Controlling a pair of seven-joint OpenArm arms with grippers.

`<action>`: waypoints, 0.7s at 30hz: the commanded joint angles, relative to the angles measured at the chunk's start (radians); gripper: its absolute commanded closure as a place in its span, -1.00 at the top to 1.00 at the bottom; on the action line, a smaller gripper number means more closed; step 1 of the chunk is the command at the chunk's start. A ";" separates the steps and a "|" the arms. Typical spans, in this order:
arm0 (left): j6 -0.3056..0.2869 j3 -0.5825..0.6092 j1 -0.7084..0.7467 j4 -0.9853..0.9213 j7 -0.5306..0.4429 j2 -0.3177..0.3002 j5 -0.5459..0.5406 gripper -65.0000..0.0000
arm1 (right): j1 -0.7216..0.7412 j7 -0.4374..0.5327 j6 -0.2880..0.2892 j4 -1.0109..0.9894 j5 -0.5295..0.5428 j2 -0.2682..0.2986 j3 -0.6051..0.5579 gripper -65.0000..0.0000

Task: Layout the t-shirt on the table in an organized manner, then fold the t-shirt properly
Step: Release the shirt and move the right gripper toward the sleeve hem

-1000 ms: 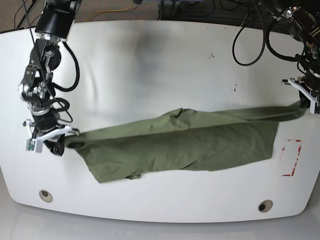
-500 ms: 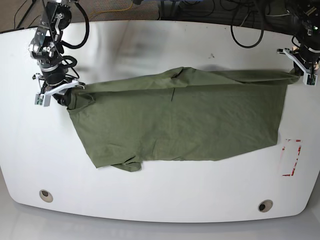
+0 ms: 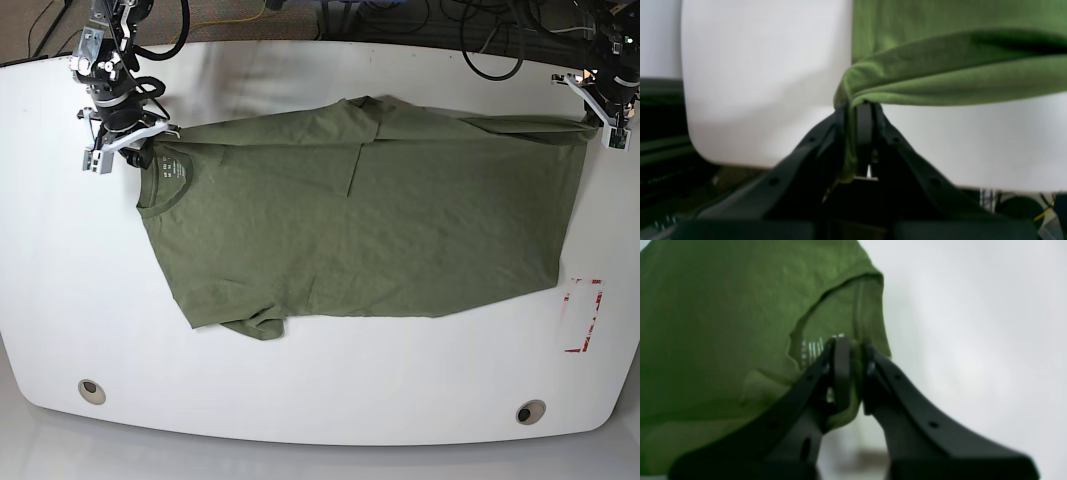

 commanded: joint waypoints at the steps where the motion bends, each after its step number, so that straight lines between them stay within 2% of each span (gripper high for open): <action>1: 0.007 -0.003 0.016 0.016 -0.018 -0.017 -0.002 -1.00 | -0.016 0.027 -0.007 0.022 0.002 0.012 0.007 -0.77; 4: 0.007 -0.002 0.030 0.016 -0.018 -0.019 0.000 -1.00 | -0.033 0.027 -0.009 0.021 0.002 0.006 0.007 -0.42; 5: 0.007 -0.002 0.036 0.016 -0.018 -0.019 0.000 -0.91 | -0.038 0.027 -0.009 0.021 0.002 -0.007 0.007 -0.23; 6: 0.007 -0.002 0.038 0.016 -0.018 -0.019 0.000 -0.84 | -0.041 0.027 -0.009 0.022 0.001 -0.013 0.007 -0.12; 7: 0.007 -0.002 0.039 0.016 -0.018 -0.019 0.000 -0.70 | -0.044 0.027 -0.009 0.022 0.001 -0.020 0.007 0.04; 10: 0.007 -0.008 0.046 0.016 -0.018 -0.017 0.000 -0.29 | -0.058 0.027 -0.009 0.024 0.001 -0.025 0.007 0.35; 11: 0.007 -0.008 0.046 0.016 -0.018 -0.016 0.000 -0.18 | -0.059 0.027 -0.009 0.024 0.001 -0.025 0.007 0.40; 12: 0.007 -0.011 0.046 0.016 -0.018 -0.016 0.000 0.06 | -0.062 0.027 -0.009 0.024 0.001 -0.028 0.007 0.45; 13: 0.007 -0.011 0.046 0.016 -0.018 -0.016 0.000 0.12 | -0.062 0.027 -0.009 0.024 0.001 -0.028 0.007 0.45; 14: 0.007 -0.011 0.046 0.016 -0.018 -0.017 0.000 0.29 | -0.064 0.027 -0.009 0.024 0.001 -0.028 0.007 0.46; 17: 0.007 -0.011 0.044 0.016 -0.018 -0.019 0.001 0.53 | -0.073 0.028 -0.009 0.024 0.001 -0.028 0.007 0.46; 21: 0.007 -0.008 0.038 0.016 -0.018 -0.019 0.001 0.54 | -0.062 0.030 -0.009 0.024 0.001 -0.027 0.007 0.46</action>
